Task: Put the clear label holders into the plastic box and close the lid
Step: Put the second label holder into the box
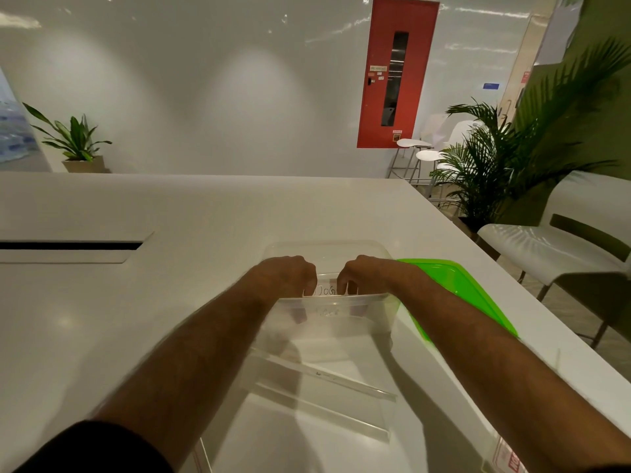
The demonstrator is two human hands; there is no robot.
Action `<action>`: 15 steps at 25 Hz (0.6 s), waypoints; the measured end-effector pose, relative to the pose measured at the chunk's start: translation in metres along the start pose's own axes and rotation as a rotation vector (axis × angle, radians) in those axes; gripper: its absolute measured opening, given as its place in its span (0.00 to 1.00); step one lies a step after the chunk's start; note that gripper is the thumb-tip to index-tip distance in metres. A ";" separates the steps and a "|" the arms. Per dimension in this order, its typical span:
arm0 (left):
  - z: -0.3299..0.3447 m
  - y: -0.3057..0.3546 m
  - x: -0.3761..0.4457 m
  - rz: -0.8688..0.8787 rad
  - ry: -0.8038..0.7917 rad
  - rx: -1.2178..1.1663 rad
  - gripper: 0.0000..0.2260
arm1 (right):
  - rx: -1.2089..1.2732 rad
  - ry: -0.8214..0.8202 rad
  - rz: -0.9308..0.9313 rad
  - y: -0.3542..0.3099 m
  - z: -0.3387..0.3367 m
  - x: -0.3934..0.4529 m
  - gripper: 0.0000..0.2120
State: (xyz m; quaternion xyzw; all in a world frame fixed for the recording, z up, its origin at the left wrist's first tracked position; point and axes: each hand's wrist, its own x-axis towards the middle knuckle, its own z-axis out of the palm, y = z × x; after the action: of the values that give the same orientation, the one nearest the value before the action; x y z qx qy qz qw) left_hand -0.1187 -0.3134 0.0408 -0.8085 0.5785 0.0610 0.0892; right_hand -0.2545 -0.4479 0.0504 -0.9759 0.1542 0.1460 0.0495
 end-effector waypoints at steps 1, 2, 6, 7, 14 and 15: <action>-0.001 0.000 -0.002 -0.006 0.008 -0.011 0.13 | 0.026 0.026 -0.005 0.000 -0.001 -0.002 0.15; -0.002 -0.001 -0.006 -0.011 0.022 -0.028 0.14 | 0.046 0.054 -0.010 0.000 -0.003 -0.004 0.15; -0.015 -0.006 -0.025 -0.005 0.165 -0.038 0.17 | 0.186 0.213 0.026 0.000 -0.015 -0.013 0.23; -0.018 -0.007 -0.031 -0.007 0.211 -0.024 0.20 | 0.198 0.289 0.040 -0.001 -0.017 -0.017 0.25; -0.021 -0.015 -0.077 -0.025 0.648 0.070 0.32 | -0.080 0.645 0.138 -0.026 -0.003 -0.040 0.46; -0.019 -0.017 -0.084 -0.053 0.659 0.072 0.34 | -0.097 0.674 0.152 -0.031 0.001 -0.044 0.47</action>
State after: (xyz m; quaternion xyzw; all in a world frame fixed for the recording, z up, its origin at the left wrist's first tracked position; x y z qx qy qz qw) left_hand -0.1297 -0.2347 0.0774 -0.7958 0.5568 -0.2267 -0.0727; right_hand -0.2848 -0.4062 0.0644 -0.9562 0.2268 -0.1741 -0.0617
